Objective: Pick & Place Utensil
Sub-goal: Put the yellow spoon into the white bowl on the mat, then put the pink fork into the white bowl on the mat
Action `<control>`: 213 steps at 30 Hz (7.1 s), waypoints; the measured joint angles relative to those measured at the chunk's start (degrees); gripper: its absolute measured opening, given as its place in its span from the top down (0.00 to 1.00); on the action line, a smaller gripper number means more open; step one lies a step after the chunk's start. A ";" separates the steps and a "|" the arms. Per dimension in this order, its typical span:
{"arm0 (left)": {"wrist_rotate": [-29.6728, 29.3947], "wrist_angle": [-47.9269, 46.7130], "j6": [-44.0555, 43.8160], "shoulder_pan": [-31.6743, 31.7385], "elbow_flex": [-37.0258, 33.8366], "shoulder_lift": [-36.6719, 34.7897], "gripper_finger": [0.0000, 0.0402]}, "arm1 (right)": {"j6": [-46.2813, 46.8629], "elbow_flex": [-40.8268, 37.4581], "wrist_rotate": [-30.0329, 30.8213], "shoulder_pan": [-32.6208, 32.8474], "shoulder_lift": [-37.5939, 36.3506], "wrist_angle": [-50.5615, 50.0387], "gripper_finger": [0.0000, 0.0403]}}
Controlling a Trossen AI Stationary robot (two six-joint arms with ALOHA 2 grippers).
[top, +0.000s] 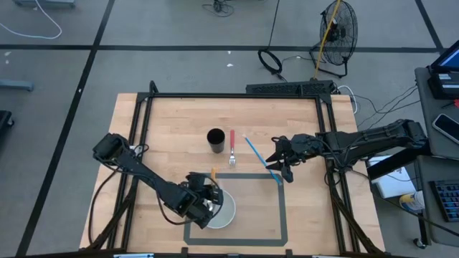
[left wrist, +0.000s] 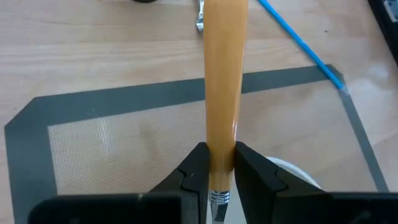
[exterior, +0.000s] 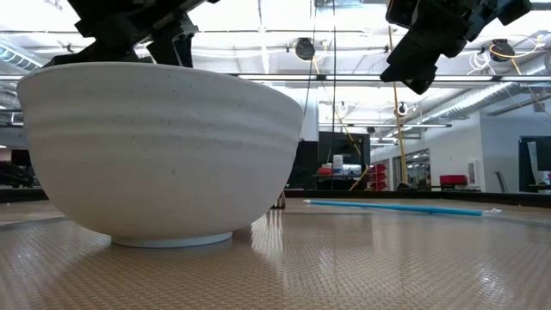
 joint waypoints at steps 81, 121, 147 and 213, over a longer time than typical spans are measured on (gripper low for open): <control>-10.21 -2.86 8.20 -0.77 6.64 7.87 0.89 | 3.06 -1.20 0.02 0.02 0.02 -0.87 0.67; -7.88 -4.03 2.73 -1.67 6.64 8.30 0.84 | 3.02 -1.22 0.02 0.02 0.02 -0.85 0.67; -13.58 -19.56 9.10 -1.74 6.64 -5.12 0.70 | 3.26 -1.22 0.02 0.02 0.00 -0.83 0.67; -13.97 3.13 63.04 -6.50 -36.13 -72.46 0.78 | 19.67 23.10 12.11 -11.46 43.80 5.18 0.67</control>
